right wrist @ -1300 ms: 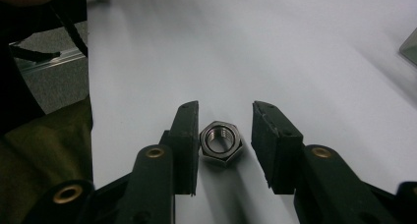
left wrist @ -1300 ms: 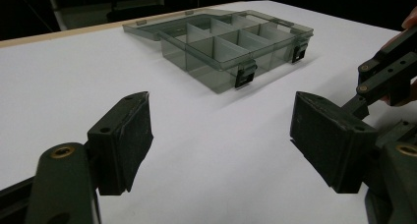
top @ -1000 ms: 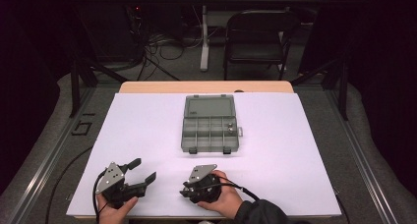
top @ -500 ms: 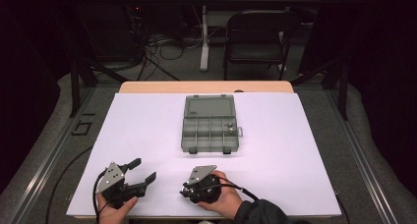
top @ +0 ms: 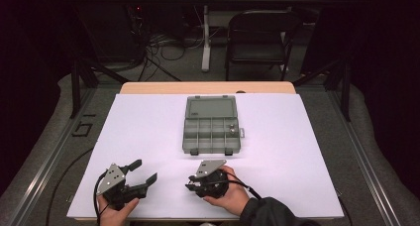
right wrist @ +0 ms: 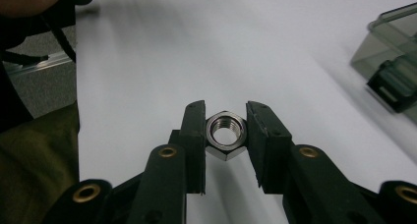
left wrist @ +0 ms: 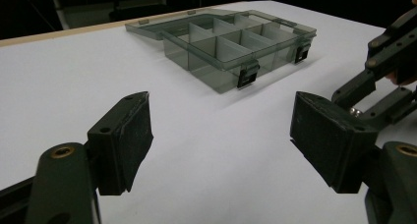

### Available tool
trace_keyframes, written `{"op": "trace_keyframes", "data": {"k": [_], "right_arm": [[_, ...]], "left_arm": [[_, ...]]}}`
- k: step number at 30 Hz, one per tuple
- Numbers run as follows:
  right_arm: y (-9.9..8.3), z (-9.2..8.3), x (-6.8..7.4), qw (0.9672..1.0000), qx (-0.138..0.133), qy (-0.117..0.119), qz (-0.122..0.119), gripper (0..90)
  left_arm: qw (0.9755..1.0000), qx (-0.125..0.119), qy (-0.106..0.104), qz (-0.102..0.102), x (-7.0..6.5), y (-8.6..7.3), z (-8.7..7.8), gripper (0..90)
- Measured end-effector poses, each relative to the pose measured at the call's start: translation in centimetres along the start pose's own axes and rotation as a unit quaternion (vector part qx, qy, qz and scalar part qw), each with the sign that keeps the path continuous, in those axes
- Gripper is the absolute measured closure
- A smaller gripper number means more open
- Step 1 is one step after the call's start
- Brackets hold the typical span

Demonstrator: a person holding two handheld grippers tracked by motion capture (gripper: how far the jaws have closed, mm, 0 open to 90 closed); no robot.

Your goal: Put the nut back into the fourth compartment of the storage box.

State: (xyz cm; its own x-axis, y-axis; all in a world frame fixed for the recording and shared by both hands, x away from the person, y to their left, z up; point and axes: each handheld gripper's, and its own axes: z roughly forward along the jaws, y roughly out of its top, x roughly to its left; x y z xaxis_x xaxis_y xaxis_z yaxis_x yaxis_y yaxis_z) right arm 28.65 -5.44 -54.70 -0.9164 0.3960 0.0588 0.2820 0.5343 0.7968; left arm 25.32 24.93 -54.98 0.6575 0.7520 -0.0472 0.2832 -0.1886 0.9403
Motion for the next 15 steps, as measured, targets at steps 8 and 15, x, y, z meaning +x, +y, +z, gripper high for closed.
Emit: {"op": "trace_keyframes", "data": {"k": [8,15], "right_arm": [[0.2,-1.4,-1.2,0.9996,-0.015,-0.017,0.016,70.1],[0.3,-2.5,-2.2,0.999,-0.026,-0.029,0.021,70.1]], "left_arm": [[1.0,0.001,-0.002,0.0,0.0,0.1,0.3,23.7],[1.0,0.004,-0.003,-0.003,0.1,0.1,0.2,23.7]]}}
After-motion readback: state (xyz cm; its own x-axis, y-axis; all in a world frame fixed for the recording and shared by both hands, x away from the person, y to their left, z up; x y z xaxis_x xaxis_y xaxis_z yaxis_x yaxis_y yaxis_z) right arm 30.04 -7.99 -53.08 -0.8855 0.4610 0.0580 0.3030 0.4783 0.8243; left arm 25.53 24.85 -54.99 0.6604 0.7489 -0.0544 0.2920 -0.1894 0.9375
